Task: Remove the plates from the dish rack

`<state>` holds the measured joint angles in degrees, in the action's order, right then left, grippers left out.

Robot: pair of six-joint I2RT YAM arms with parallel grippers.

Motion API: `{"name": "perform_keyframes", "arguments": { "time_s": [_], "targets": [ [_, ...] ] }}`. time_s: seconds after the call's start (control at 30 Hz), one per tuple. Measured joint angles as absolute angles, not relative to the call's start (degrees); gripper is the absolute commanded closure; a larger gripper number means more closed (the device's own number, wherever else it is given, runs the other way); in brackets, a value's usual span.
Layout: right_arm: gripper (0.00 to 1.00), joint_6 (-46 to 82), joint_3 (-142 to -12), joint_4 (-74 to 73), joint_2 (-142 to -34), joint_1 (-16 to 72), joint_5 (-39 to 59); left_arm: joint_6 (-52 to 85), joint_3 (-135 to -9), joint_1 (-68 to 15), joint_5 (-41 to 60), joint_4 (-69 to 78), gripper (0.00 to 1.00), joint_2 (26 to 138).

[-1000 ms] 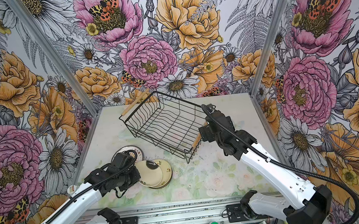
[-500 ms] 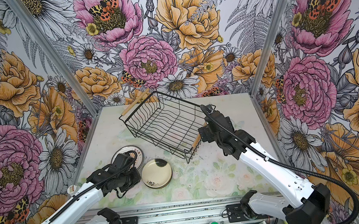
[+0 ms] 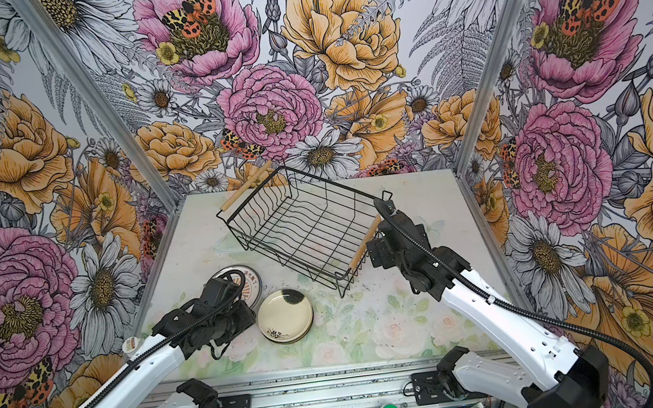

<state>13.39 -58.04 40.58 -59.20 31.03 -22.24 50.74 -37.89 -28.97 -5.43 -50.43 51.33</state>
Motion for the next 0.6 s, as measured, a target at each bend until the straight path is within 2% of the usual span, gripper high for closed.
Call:
{"name": "perform_keyframes", "arguments": {
  "time_s": [0.4, 0.43, 0.47, 0.6],
  "targets": [
    [0.01, 22.26, -51.46, 40.58, -48.31, 27.51, -23.33, 41.74, -38.81, -22.70, -7.51, -40.18, 0.27, 46.37],
    [0.01, 22.92, -51.24, 40.60, -48.01, 27.09, -23.33, 40.84, -38.81, -22.09, -7.44, -39.09, 0.18, 46.37],
    [0.01, 23.42, -51.16, 40.66, -47.72, 26.63, -23.51, 40.05, -38.81, -21.30, -7.09, -38.09, 0.02, 46.39],
    [0.01, 25.32, -51.16, 40.71, -47.18, 25.32, -25.89, 37.41, -39.79, -18.06, -5.80, -35.66, 0.01, 46.89]
  ]
}}
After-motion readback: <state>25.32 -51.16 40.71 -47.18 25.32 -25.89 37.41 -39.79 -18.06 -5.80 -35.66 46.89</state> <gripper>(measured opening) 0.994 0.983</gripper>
